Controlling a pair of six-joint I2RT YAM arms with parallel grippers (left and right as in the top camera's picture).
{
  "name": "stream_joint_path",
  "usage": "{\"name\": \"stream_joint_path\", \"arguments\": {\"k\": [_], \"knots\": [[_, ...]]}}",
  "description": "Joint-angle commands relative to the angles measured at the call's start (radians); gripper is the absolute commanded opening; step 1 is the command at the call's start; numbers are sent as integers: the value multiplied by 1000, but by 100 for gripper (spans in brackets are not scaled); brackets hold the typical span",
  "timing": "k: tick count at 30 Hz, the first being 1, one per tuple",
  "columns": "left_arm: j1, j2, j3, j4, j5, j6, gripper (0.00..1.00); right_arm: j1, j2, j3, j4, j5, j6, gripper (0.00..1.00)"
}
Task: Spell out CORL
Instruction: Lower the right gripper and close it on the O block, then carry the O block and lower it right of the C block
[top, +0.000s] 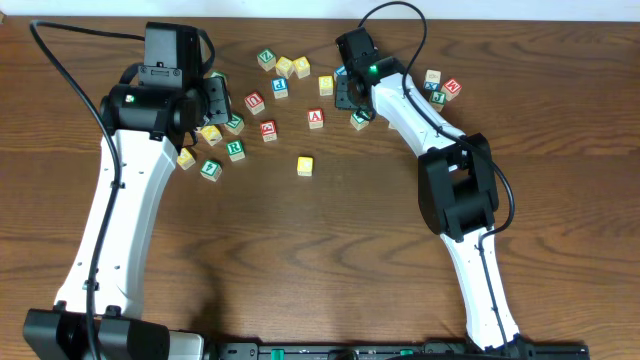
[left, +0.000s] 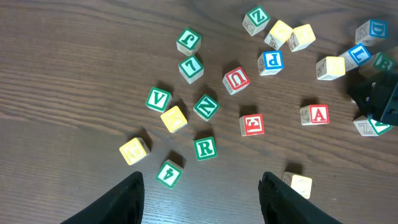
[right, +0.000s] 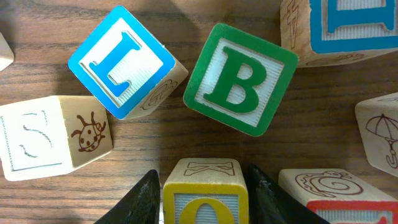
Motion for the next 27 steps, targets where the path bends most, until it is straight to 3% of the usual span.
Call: {"name": "stream_joint_path", "arguments": {"k": [1, 27], "knots": [[4, 8, 5, 0, -3, -2, 59, -2, -2, 8, 5, 1, 19, 40], [4, 14, 5, 0, -2, -2, 59, -3, -3, 9, 5, -18, 64, 34]]}}
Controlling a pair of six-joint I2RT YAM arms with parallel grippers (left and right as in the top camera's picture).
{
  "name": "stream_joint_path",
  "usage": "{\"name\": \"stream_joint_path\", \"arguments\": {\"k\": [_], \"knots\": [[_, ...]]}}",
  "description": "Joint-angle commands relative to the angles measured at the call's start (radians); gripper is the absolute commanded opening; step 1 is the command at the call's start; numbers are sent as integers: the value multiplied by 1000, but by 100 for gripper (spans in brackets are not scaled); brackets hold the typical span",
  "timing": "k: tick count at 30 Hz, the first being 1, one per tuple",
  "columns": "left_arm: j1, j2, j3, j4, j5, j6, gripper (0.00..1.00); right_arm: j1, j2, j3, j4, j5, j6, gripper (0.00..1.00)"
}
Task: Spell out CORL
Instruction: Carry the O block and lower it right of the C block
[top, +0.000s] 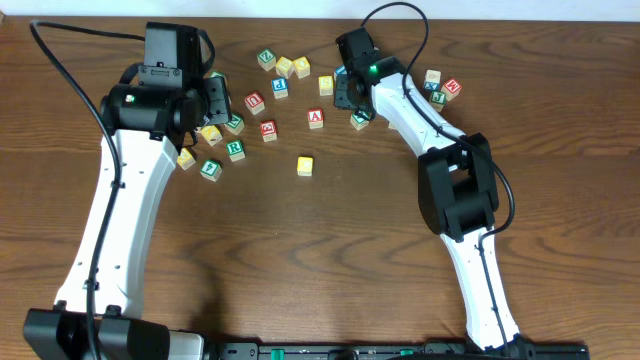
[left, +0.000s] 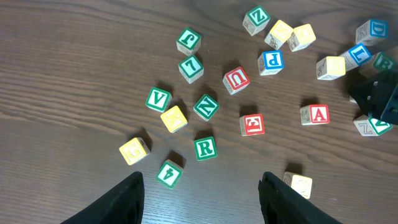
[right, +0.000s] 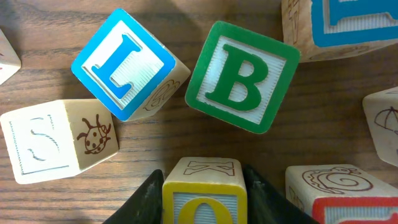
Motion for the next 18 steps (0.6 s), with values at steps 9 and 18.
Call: {"name": "stream_joint_path", "arguments": {"k": [9, 18], "knots": [[4, 13, 5, -5, -2, -2, 58, -6, -8, 9, -1, -2, 18, 27], [4, 13, 5, -5, -2, -2, 58, -6, -43, 9, -3, 2, -67, 20]]}}
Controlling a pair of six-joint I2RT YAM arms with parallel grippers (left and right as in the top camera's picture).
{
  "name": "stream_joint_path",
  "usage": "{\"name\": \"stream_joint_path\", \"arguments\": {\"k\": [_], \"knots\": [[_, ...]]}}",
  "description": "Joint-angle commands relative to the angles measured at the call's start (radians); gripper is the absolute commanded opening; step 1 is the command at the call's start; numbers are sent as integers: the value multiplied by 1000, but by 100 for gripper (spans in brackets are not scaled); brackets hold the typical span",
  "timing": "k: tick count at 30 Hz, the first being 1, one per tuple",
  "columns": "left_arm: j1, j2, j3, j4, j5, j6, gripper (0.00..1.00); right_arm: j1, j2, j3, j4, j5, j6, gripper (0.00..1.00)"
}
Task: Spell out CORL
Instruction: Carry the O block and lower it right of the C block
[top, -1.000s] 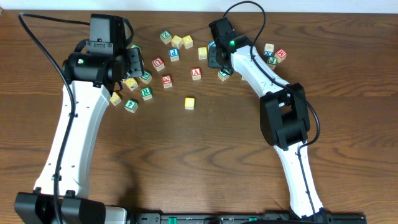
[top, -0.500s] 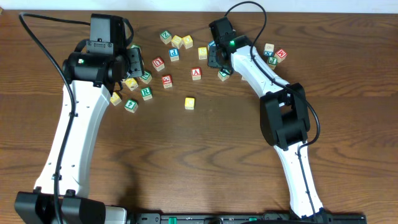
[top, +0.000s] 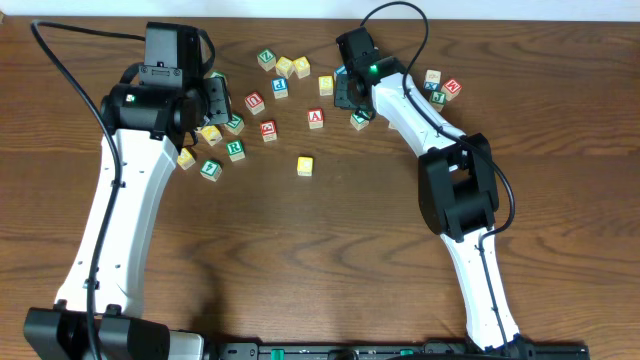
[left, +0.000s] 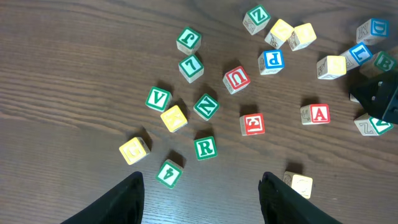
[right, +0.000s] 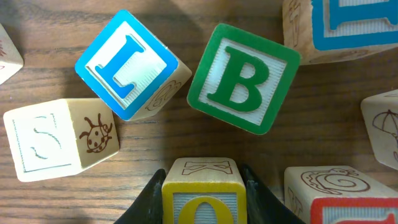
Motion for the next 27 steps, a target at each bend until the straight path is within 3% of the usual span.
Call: {"name": "stream_joint_path", "arguments": {"k": [1, 11, 15, 21, 27], "knots": [[4, 11, 5, -3, -2, -2, 59, -6, -51, 9, -6, 1, -69, 20], [4, 11, 5, -3, -2, -2, 59, -4, -222, 9, -90, -2, -164, 19], [4, 11, 5, -3, -2, -2, 58, 4, -310, 9, -217, -43, -164, 17], [4, 11, 5, -3, -2, -2, 58, 54, -307, 5, -401, -71, -161, 17], [4, 11, 5, -2, -3, -2, 58, 133, -249, 3, -477, -70, -151, 15]]}}
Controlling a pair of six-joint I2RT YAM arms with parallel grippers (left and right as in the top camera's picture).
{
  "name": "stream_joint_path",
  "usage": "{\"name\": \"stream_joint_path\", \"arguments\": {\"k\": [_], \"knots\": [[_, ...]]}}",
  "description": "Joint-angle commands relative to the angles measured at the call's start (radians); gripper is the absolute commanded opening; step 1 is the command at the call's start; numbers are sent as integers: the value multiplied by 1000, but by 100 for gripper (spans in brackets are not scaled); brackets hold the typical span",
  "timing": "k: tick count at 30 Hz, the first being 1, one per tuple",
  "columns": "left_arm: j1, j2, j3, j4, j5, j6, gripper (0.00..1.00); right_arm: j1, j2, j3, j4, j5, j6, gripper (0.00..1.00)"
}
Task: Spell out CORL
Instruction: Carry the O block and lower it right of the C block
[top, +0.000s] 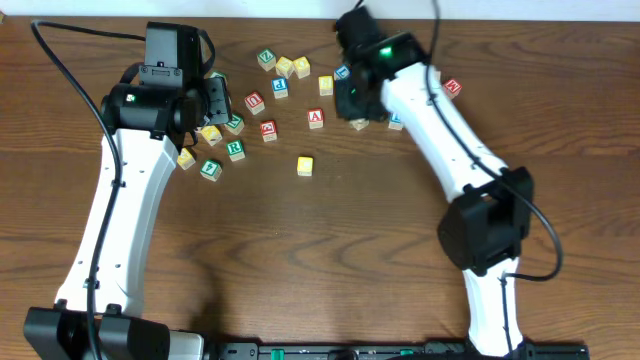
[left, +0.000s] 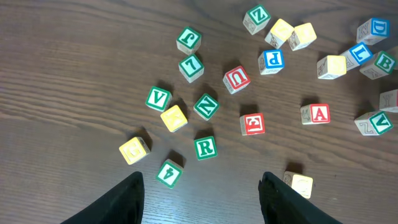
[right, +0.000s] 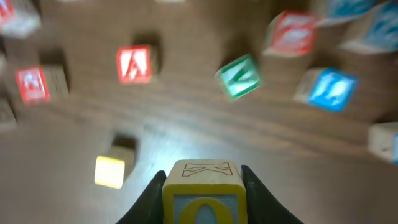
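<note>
My right gripper (right: 204, 202) is shut on a yellow O block (right: 204, 186) with a K on its upper side, held well above the table; the view is blurred. From overhead that gripper (top: 357, 101) hangs over the right cluster of blocks. A plain yellow block (top: 305, 165) lies alone nearer the front. The green R block (left: 204, 148) and green L block (left: 191, 66) sit in the left cluster, and a blue L block (left: 359, 54) lies far right. My left gripper (left: 199, 202) hovers open above the left cluster with nothing between its fingers.
Several letter blocks are scattered along the back of the wooden table: a red A (left: 319, 114), a red U (left: 236, 79), a blue P (left: 271, 60), a green V (left: 158, 98) and a green N (left: 206, 106). Bare wood (top: 320, 260) fills the front half.
My right gripper, shut on the O block low among the blue L and green B blocks, now holds it high above the table. The left arm has not moved.
My right fingers stood either side of the O block on the table, beside the blue L and green B. They then drew in and shut on it. Now the block is lifted clear of the cluster. The left gripper stayed open and still throughout.
</note>
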Motion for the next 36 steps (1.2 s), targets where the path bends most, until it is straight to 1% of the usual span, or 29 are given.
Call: {"name": "stream_joint_path", "arguments": {"k": [1, 3, 8, 10, 13, 17, 34, 36], "knots": [[4, 10, 5, -3, -2, -2, 58, 60, 53, -6, -13, -8, 5, 14], [4, 10, 5, -3, -2, -2, 59, 80, 81, -6, -19, 0, 32, 13], [4, 10, 5, -4, -2, -1, 58, 109, 134, -6, -40, -4, 73, 13], [4, 10, 5, -4, -3, -2, 59, 117, 143, -6, -51, -4, 81, 14], [4, 10, 5, -3, -3, -2, 59, 124, 147, -12, -67, -3, 84, 18], [4, 10, 5, -3, -3, -1, 59, 124, 147, -28, -69, -2, 99, 20], [4, 10, 5, -3, -2, -2, 59, 143, 147, -185, 115, -1, 171, 19], [4, 10, 5, -3, -2, -2, 59, 143, 147, -189, 123, -1, 174, 20]]}}
